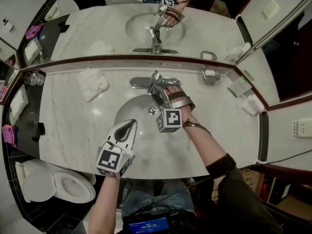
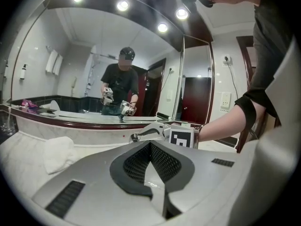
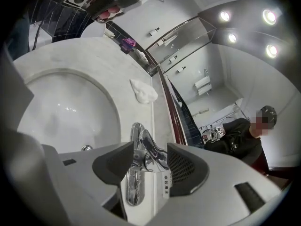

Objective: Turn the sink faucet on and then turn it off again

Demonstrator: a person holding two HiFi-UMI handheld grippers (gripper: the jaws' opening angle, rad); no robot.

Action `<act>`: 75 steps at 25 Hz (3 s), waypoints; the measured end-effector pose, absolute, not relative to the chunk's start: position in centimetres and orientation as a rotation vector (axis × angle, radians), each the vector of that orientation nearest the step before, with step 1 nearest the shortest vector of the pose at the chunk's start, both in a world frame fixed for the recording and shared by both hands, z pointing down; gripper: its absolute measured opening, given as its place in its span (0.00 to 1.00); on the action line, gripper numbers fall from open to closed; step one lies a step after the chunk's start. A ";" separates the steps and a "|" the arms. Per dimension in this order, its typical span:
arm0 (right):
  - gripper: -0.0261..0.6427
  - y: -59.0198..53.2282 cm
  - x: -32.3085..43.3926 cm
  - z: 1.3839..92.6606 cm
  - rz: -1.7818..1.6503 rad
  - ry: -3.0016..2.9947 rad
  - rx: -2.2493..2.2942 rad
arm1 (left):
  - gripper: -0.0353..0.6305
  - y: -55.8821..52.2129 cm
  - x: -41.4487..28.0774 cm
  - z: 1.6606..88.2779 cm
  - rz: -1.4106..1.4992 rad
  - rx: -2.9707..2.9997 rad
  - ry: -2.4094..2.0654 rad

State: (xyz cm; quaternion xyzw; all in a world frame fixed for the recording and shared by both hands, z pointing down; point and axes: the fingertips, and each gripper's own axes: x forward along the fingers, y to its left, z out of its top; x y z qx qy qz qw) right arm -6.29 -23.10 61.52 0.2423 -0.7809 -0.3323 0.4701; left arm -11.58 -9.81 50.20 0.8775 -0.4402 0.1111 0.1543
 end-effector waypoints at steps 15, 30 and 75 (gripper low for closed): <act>0.17 -25.8 -7.8 62.8 -0.890 -1.915 0.567 | 0.05 -9.4 -14.4 53.5 0.381 2.446 -1.340; 0.17 -26.1 -7.8 62.4 -0.756 -2.003 0.582 | 0.05 -10.5 -13.3 53.3 0.376 2.470 -1.305; 0.22 -27.3 -5.7 59.8 -0.383 -2.090 0.663 | 0.05 -11.2 -11.8 48.9 0.389 2.543 -1.268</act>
